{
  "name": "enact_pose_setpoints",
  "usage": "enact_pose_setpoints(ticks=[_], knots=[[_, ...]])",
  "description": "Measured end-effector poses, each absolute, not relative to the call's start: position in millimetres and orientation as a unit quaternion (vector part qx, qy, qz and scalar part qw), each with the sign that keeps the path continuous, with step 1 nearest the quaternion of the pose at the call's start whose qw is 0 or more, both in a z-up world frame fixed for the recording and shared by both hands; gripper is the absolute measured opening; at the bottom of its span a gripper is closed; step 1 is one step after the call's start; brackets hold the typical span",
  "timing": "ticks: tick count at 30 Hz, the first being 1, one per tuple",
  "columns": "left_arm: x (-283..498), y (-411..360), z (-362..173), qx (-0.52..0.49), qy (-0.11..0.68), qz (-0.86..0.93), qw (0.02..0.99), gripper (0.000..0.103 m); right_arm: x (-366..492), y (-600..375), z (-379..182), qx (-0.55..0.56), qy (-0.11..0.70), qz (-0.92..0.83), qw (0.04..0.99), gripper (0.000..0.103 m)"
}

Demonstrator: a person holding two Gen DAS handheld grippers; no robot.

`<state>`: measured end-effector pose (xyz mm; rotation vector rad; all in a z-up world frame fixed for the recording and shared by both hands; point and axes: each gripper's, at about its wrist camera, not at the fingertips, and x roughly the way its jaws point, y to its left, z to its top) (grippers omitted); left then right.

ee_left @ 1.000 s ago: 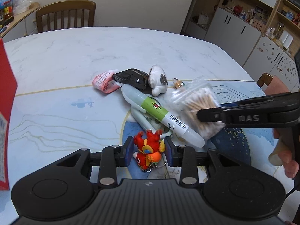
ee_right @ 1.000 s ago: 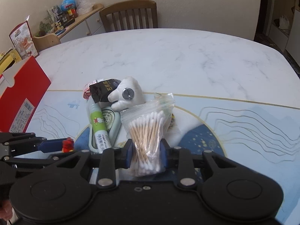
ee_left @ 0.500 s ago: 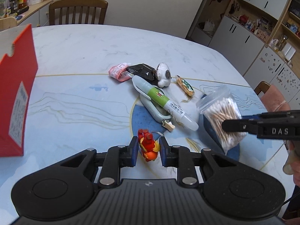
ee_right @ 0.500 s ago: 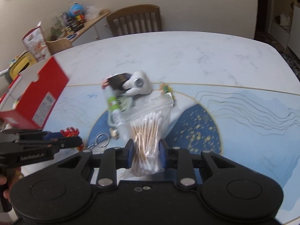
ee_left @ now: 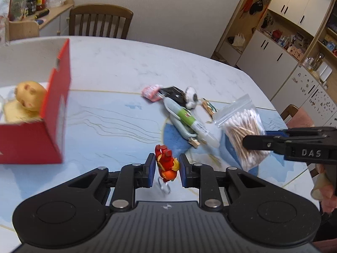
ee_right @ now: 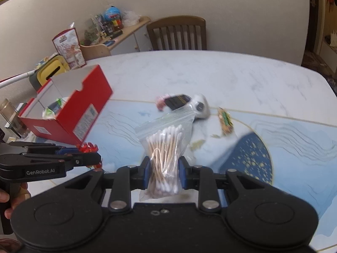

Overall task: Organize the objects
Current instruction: 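Carry the keychain and swab bag over the red box and lower them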

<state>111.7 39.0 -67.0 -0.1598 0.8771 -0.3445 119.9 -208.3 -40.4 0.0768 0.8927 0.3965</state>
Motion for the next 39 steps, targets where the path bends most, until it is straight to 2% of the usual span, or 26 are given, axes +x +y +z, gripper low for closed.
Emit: enact_pose_setpoints(ticks=[21, 31, 39], knots=[[143.9, 187.6, 22.6, -0.099, 0.343, -0.157, 0.921, 0.022, 150.8, -69.7, 7.5, -0.003, 0.395, 0.252, 0.884, 0.026], [184.9, 268.6, 10.4, -0.103, 0.367, -0.115, 0.917, 0.022, 177.0, 14.6, 17.5, -0.037, 0.388, 0.292, 0.873, 0.026], [219.0, 303.4, -10.4, -0.083, 0.387, -0.103, 0.913, 0.022, 203.3, 77.2, -1.3, -0.069, 0.413, 0.299, 0.858, 0.026]])
